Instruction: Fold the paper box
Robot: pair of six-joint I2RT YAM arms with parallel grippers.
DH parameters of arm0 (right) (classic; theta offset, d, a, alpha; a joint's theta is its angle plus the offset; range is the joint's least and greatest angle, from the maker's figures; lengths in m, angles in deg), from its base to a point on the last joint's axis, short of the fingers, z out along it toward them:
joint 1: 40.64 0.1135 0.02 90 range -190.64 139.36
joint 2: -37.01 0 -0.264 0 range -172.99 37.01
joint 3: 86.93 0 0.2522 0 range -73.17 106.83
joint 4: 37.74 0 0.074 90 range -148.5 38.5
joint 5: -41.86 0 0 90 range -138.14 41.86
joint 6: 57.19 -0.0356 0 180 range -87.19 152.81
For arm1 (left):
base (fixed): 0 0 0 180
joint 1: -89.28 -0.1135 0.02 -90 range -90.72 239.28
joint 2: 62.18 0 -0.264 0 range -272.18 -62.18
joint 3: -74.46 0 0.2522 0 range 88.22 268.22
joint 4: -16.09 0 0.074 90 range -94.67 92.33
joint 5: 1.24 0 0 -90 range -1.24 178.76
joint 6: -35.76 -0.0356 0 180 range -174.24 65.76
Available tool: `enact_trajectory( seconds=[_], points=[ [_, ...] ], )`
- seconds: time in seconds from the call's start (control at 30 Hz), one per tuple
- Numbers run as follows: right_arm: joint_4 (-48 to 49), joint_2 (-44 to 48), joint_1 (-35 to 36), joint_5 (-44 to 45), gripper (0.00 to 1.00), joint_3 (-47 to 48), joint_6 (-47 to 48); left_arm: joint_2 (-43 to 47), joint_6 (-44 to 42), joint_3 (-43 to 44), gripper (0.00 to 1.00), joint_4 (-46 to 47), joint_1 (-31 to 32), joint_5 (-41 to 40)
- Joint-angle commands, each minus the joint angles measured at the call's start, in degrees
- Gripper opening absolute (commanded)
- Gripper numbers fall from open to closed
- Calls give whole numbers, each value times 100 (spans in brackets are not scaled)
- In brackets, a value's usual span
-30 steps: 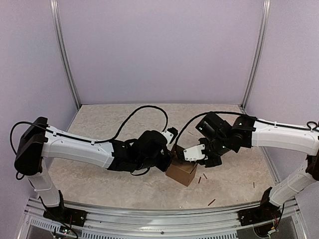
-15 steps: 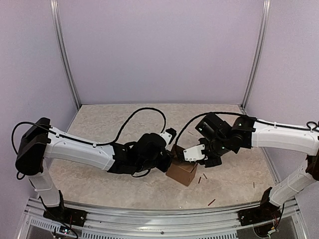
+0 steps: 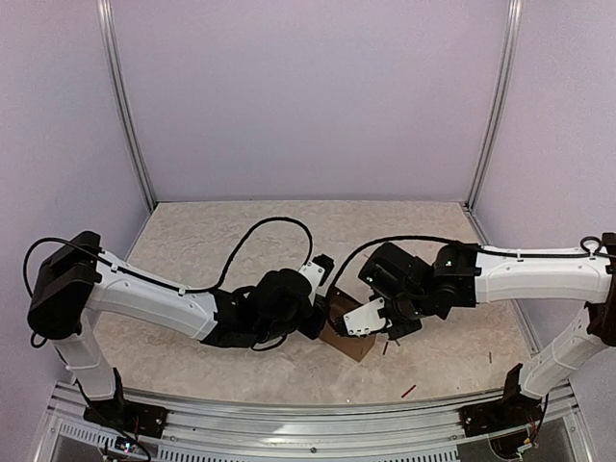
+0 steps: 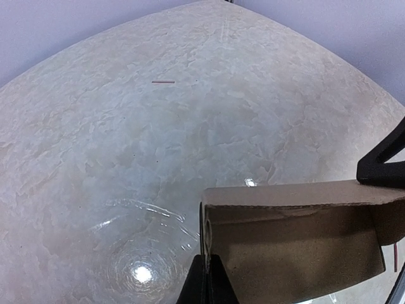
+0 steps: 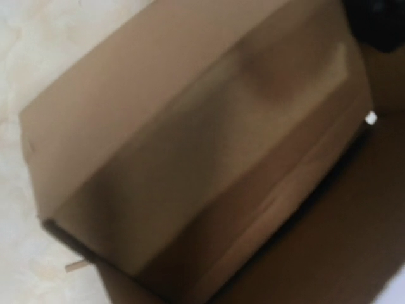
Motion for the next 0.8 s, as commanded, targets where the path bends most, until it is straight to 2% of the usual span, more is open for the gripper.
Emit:
enact_trajectory(
  seconds=[0.0,0.27,0.77],
  points=[
    [286,-258,334,606,25,-259,183,-76,-188,-450,0,-665,72,65],
    [630,-557,724,1364,24,-480,384,26,-491,-888,0,-202,72,-115],
    [452,230,326,1090,30,-641,528,-175,-628,-805,0,-146,82,-321]
  ],
)
